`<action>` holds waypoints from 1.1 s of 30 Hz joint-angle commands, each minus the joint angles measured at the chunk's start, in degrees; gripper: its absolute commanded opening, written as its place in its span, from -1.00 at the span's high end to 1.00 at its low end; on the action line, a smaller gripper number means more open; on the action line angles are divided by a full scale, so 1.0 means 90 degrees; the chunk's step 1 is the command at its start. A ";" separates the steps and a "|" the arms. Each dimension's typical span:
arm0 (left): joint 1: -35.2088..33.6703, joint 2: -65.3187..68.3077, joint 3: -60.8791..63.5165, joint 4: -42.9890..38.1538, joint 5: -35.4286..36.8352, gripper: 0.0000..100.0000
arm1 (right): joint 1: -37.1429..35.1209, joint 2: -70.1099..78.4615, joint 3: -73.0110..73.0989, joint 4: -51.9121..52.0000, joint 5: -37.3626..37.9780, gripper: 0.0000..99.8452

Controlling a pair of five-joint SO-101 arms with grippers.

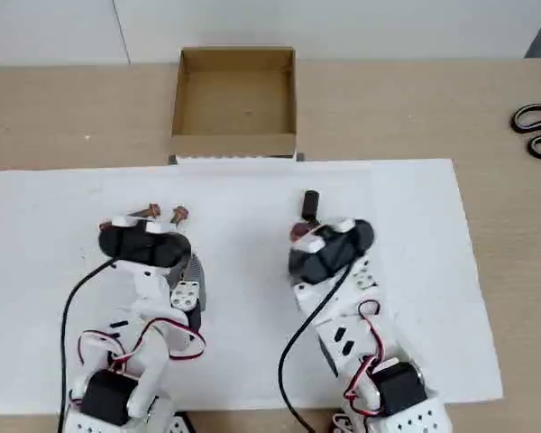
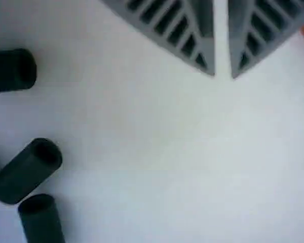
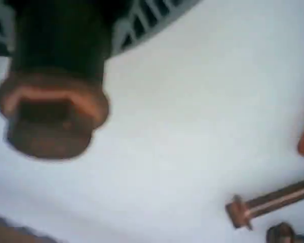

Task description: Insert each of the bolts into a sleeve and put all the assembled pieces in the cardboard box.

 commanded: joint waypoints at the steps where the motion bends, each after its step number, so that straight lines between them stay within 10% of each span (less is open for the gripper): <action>1: -0.0274 -0.0059 0.0278 -0.0449 -0.0039 0.99 | 0.0308 -0.0015 -0.0234 -0.0327 -0.0098 1.00; 22: -0.1397 -0.0068 0.1314 -0.1426 -0.2120 0.99 | 0.0757 0.9265 -0.8645 -0.0923 -0.0557 0.99; 33: -0.1387 -0.0068 0.1324 -0.1416 -0.2501 0.99 | 0.0835 1.3836 -1.3499 0.1040 -0.0547 0.99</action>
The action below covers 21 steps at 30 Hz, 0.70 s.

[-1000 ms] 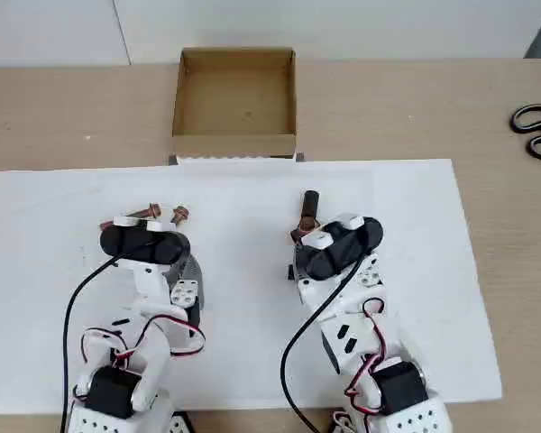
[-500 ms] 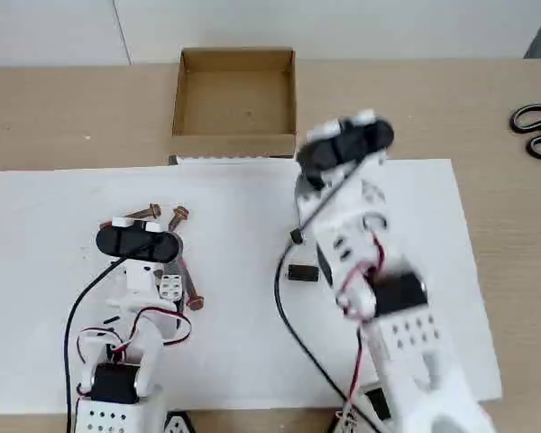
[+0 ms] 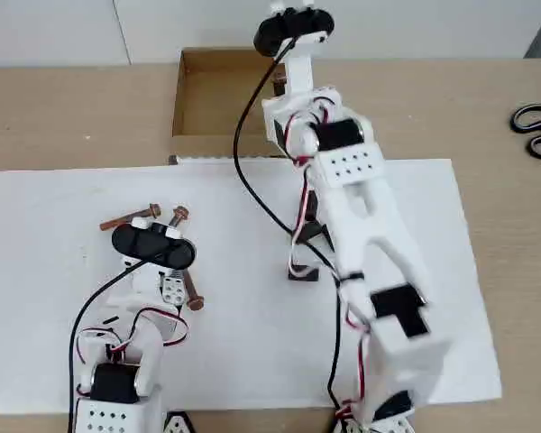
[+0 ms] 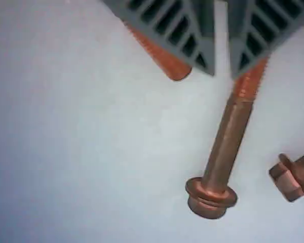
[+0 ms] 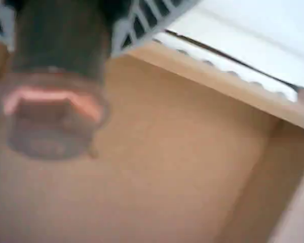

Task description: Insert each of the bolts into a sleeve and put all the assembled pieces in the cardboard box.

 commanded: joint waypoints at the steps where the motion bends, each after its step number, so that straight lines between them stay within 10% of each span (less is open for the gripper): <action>1: 0.0000 -0.0078 -0.0034 -0.0147 -0.0029 0.99 | 0.0093 0.1148 -0.1983 0.0532 -0.0039 0.99; 15: 0.0000 -0.0078 -0.0034 -0.0147 -0.0029 0.99 | -0.0073 0.4342 -0.6554 0.0796 0.0635 0.98; 21: 0.0000 -0.0078 -0.0034 -0.0147 -0.0029 0.99 | -0.0044 0.4713 -0.6769 0.1294 0.0654 0.58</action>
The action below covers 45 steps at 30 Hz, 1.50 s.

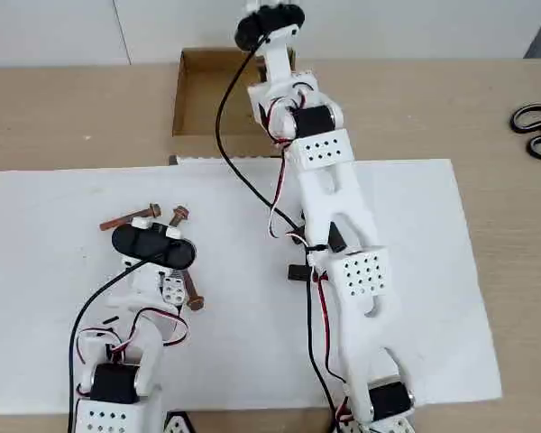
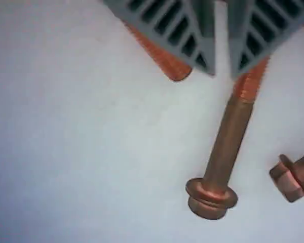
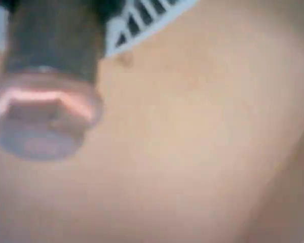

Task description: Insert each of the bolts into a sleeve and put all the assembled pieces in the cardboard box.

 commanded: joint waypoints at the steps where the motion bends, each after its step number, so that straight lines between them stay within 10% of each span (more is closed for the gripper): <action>1: 0.0000 -0.0078 -0.0034 -0.0147 -0.0029 0.99 | -0.0015 -0.0142 -0.0420 0.0317 0.0049 0.56; 19: 0.0000 -0.0078 -0.0034 -0.0147 -0.0029 0.99 | -0.0005 -0.1079 -0.1055 0.4166 -0.0147 0.57; 45: -0.0020 -0.0078 -0.0034 -0.0147 -0.0029 0.99 | -0.0015 -0.2955 0.2549 0.4332 -0.2002 0.57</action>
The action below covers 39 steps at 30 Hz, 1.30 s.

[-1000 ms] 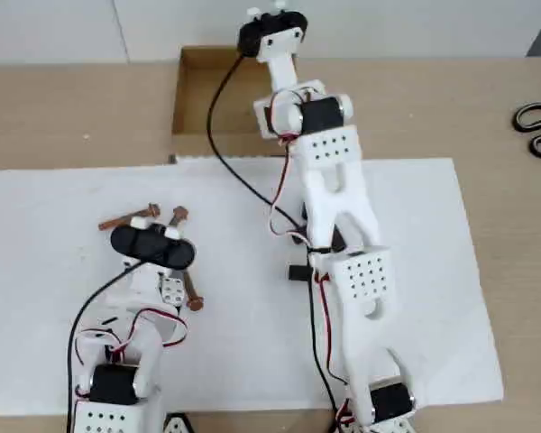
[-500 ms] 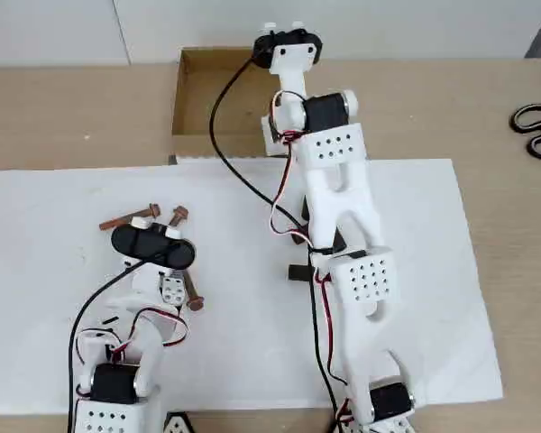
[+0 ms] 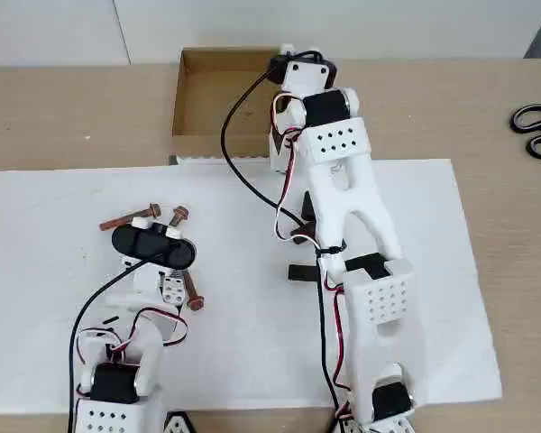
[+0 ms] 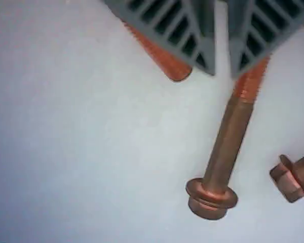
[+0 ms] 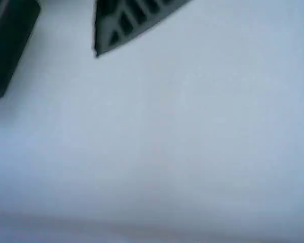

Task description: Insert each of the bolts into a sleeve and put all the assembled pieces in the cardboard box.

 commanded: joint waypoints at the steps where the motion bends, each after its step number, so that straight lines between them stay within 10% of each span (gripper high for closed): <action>1: -0.0020 -0.0078 -0.0034 -0.0147 -0.0029 0.99 | -0.0015 -0.0435 0.0000 -0.0005 -0.0068 0.57; 39: -0.0010 -0.0078 -0.0024 -0.0147 -0.0029 0.99 | 0.0005 0.1470 0.0000 0.0034 -0.0742 0.74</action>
